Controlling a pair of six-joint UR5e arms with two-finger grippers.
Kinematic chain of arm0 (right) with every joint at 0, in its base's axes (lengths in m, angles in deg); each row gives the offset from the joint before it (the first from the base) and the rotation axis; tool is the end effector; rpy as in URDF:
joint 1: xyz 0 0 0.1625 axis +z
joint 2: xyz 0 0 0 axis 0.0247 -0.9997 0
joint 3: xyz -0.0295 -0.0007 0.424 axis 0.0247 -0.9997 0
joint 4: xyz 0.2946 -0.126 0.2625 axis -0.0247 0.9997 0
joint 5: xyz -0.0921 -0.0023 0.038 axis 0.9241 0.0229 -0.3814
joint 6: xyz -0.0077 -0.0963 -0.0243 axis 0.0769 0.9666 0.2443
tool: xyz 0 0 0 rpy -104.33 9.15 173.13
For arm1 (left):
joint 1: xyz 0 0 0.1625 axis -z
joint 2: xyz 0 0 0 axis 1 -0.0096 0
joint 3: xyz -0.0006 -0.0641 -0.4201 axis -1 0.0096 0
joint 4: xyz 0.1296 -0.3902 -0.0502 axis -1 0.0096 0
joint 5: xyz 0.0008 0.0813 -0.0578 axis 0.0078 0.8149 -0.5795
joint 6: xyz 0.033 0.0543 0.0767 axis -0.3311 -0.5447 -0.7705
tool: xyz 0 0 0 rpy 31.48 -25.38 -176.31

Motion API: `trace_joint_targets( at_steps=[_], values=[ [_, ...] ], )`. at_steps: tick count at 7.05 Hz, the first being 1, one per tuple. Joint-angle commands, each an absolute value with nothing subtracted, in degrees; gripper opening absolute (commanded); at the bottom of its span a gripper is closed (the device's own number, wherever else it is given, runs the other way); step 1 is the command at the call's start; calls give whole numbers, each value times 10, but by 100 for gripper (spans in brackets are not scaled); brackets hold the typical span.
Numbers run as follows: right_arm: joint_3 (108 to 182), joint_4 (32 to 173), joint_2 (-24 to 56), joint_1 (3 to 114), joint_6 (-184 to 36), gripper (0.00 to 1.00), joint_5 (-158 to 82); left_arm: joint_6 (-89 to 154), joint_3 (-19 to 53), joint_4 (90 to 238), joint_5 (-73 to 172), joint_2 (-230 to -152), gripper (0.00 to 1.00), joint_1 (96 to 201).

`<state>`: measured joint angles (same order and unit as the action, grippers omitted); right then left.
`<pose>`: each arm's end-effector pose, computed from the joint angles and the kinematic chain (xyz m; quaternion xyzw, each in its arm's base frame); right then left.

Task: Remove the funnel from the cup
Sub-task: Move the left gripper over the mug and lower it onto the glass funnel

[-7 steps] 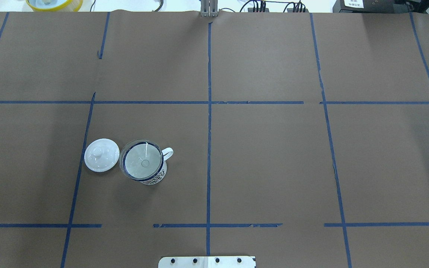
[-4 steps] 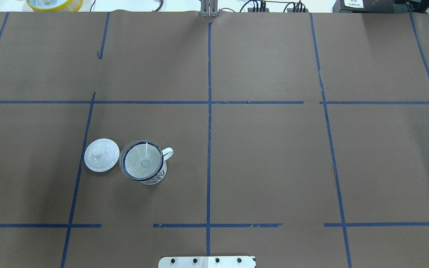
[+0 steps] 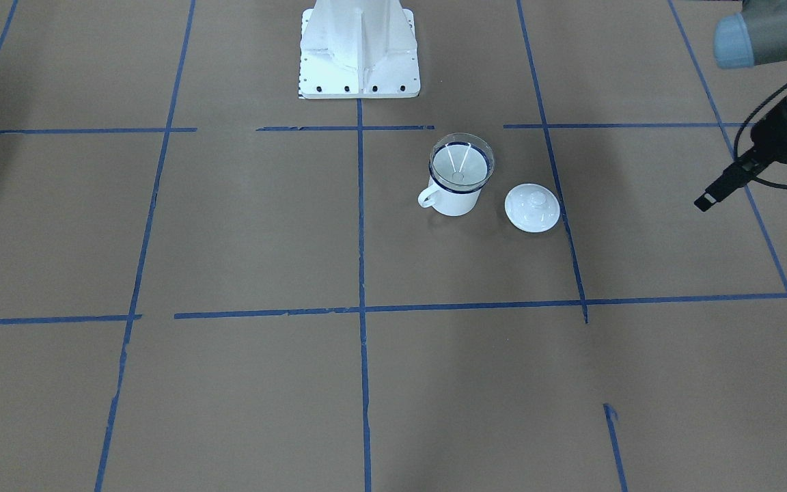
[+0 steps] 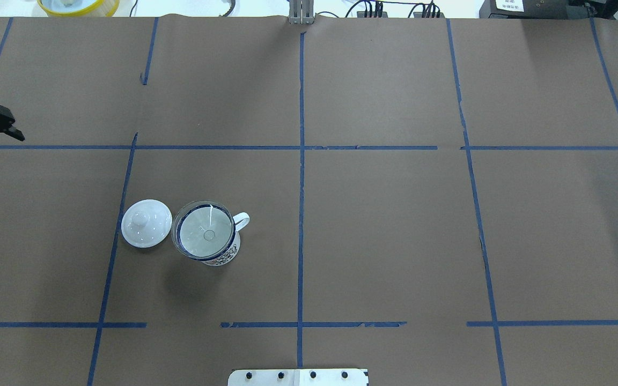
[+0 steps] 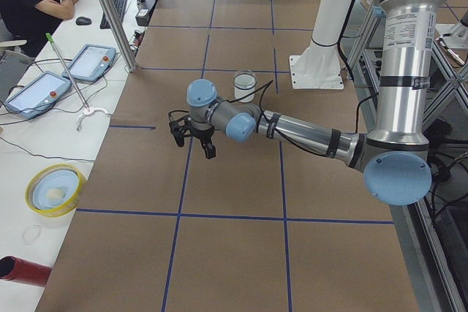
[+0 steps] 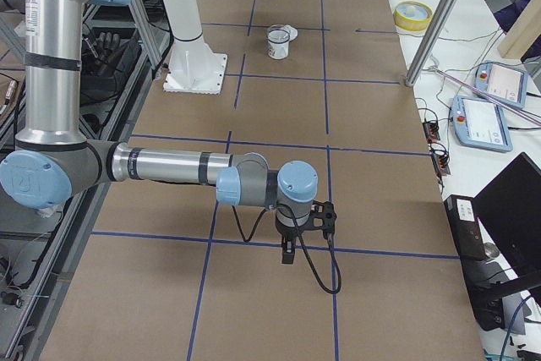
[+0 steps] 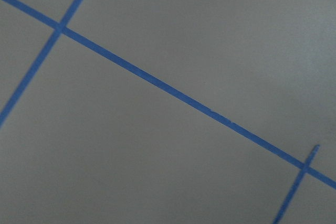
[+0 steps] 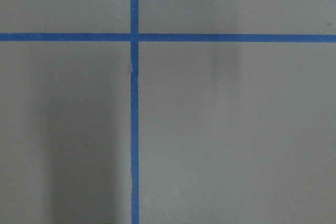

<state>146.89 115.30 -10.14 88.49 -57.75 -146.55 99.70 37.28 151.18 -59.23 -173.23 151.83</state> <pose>0.0668 -0.4450 0.6701 -0.0093 -0.3520 0.0051 0.9359 0.1707 -0.4752 0.4335 -0.0945 0.4319 -0.3100 0.8417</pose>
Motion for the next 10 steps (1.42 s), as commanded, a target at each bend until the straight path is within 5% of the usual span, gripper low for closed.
trace_joint_targets(
  at_steps=[1,3,5,10],
  values=[
    [1469,1153,-101,885,-578,100,-1465,1155,420,1358,-545,-1846,97,1428],
    [1469,1153,-101,885,-578,100,-1465,1248,418,1251,-529,-1967,95,1372],
    [1468,1153,-101,885,-578,100,-1465,1375,412,1248,-460,-2000,96,1277],
    [1469,1153,-101,885,-578,100,-1465,1414,308,1239,-399,-2081,90,1230]
  ],
)
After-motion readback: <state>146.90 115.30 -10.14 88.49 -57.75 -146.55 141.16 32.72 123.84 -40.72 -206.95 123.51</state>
